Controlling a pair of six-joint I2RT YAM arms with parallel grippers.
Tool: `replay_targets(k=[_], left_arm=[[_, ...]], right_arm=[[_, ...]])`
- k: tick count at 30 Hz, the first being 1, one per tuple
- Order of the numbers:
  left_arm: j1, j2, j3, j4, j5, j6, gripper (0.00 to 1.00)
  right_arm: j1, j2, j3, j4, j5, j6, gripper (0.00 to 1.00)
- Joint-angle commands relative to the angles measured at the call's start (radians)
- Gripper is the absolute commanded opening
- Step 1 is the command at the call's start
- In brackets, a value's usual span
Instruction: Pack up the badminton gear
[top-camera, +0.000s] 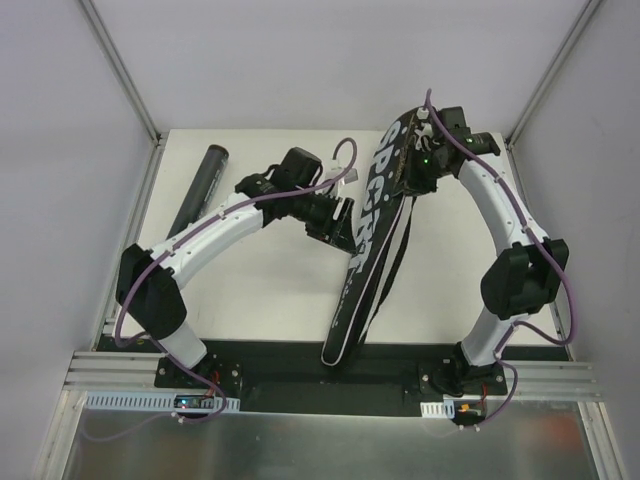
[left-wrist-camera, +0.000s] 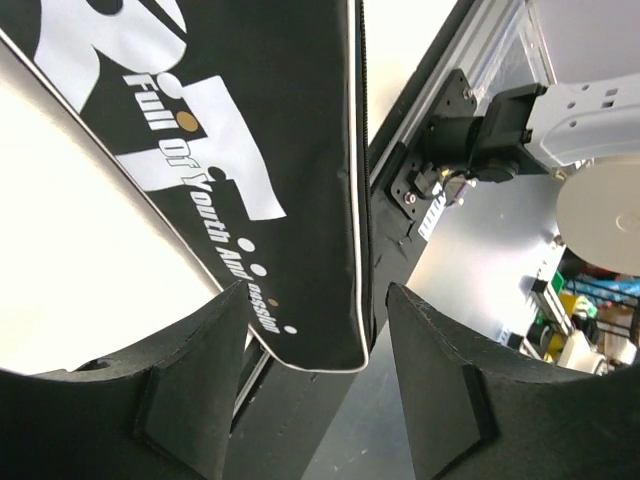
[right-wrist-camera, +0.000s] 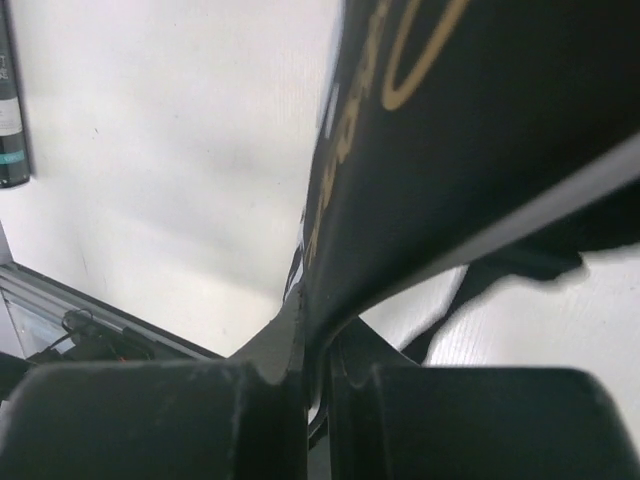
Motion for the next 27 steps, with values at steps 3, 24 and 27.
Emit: replay_targets(k=[3,24,27], left_arm=[[0.0,-0.057,-0.023,0.001,-0.075,-0.038,0.57],[-0.046,0.0,0.085,0.002,-0.176,0.009,0.62],[-0.104,0.021,0.115,-0.008,-0.262,0.06,0.65]], right_arm=[[0.037,-0.007,0.026,-0.037,-0.015,0.15,0.01],[0.115,-0.103,-0.149,-0.049,0.072,0.739,0.01],[0.121,-0.137,-0.206,-0.031,0.072,0.882,0.01]])
